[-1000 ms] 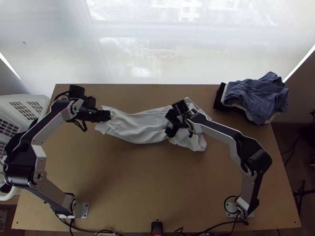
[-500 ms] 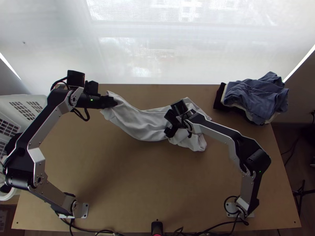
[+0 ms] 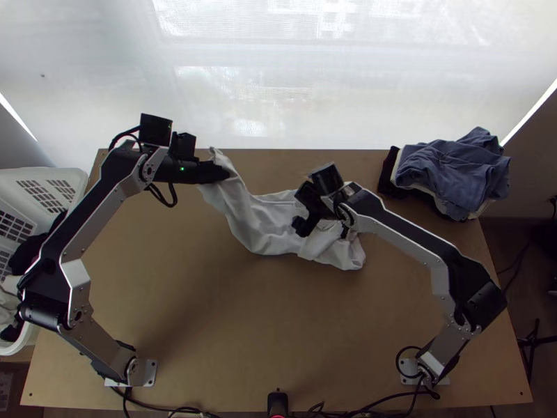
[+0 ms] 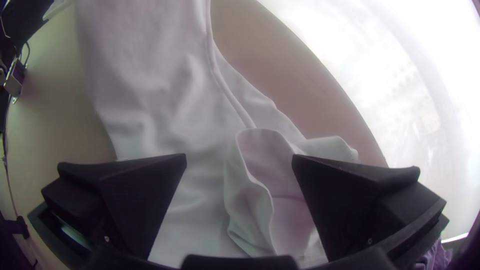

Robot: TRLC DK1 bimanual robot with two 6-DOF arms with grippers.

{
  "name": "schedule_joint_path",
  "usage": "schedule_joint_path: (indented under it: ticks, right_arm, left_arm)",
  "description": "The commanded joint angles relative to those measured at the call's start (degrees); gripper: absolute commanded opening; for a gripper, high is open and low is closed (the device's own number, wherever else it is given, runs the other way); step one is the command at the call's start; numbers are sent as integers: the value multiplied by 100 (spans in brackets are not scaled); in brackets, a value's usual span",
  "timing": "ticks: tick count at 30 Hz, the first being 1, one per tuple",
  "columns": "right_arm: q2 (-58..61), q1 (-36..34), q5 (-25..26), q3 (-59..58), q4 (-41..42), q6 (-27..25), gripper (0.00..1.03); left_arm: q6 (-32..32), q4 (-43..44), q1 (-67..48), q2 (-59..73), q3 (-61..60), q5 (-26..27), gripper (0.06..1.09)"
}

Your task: Fold the t-shirt

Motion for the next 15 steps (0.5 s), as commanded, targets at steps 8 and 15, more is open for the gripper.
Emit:
schedule_joint_path:
  ticks: [8, 15]
  right_arm:
    - [-1873, -1219, -186, -50, -883, 327, 98]
    - [-2611, -1536, -116, -279, -1015, 169, 98]
  left_arm:
    - [-129, 828, -971, 407, 407, -41, 9]
    - [-225, 1610, -1560, 882, 407, -234, 9]
